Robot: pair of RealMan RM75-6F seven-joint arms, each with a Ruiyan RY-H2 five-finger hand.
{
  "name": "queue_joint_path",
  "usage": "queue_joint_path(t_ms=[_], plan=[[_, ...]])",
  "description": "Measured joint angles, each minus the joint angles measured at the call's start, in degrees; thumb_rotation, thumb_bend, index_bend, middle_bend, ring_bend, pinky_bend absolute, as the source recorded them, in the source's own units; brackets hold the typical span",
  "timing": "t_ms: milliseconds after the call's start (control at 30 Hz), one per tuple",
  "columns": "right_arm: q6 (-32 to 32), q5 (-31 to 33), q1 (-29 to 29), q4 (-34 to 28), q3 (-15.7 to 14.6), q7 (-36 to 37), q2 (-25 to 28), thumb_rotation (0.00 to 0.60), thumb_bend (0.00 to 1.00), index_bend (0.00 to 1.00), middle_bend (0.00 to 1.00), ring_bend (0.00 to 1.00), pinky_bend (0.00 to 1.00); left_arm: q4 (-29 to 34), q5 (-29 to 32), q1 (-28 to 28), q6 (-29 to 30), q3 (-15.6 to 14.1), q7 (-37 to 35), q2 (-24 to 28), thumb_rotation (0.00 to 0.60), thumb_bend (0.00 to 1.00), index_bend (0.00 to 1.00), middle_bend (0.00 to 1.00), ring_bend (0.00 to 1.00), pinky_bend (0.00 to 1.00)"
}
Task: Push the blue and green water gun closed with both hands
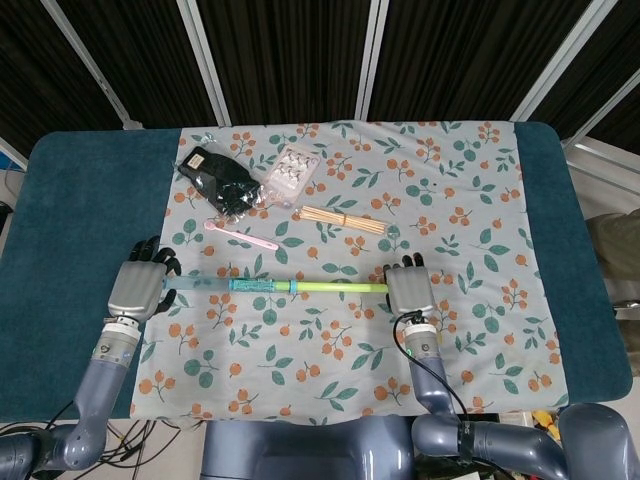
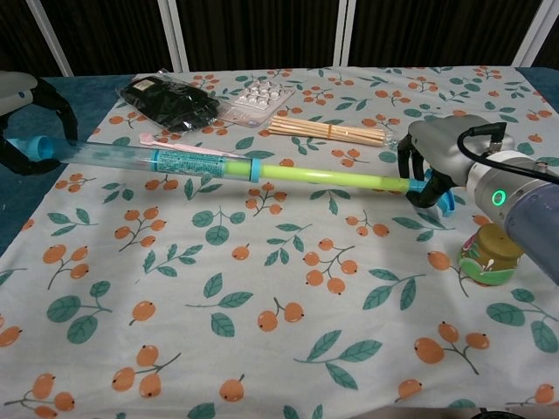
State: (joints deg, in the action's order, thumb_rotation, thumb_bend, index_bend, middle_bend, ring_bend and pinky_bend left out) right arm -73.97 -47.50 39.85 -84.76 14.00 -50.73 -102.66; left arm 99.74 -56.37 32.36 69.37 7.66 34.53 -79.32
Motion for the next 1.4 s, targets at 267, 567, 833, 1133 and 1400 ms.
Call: queue_joint_path(t_ms=[267, 567, 833, 1133, 1400], plan=[[-0.32, -1.32, 0.56, -1.19, 0.06, -0.08, -0.49, 0.6, 0.43, 0.73, 0.61, 0.24, 0.16, 0.36, 0.17, 0.49, 0.49, 0.01, 1.24, -1.46, 0.6, 0.41, 0.55, 0.25, 0.04, 0.1], [-0.58, -2.26, 1.04, -2.44, -0.07, -0.48, -0.98, 0.6, 0.44, 0.74, 0.61, 0.24, 0.16, 0.21, 0.82, 1.1, 0.6, -0.2, 2.82, -3.43, 0.6, 0.41, 0.55, 0.25, 0.04, 0.1], [-0.69, -2.85, 1.53, -3.24, -0.14, -0.99, -1.56, 0.6, 0.44, 0.74, 0.61, 0.24, 0.16, -0.31, 1.59, 1.73, 0.72, -0.05, 3.86, -5.2, 0.6, 0.41, 0.55, 0.25, 0.04, 0.1], [-0.72, -3.21, 1.58, -3.44, -0.5, -0.96, -2.18, 0.6, 0.44, 0.74, 0.61, 0.24, 0.16, -0.6, 2.12, 2.21, 0.79, 0.07, 4.37, -6.54, 0.6, 0.41, 0.55, 0.25, 0.04, 0.1], [-0.59, -3.49, 1.69, -3.31, -0.57, -0.93, -2.52, 0.6, 0.44, 0.74, 0.61, 0.24, 0.16, -0.79, 2.28, 2.57, 0.95, 0.07, 4.73, -7.71, 0.6, 0.41, 0.55, 0.25, 0.04, 0.1]])
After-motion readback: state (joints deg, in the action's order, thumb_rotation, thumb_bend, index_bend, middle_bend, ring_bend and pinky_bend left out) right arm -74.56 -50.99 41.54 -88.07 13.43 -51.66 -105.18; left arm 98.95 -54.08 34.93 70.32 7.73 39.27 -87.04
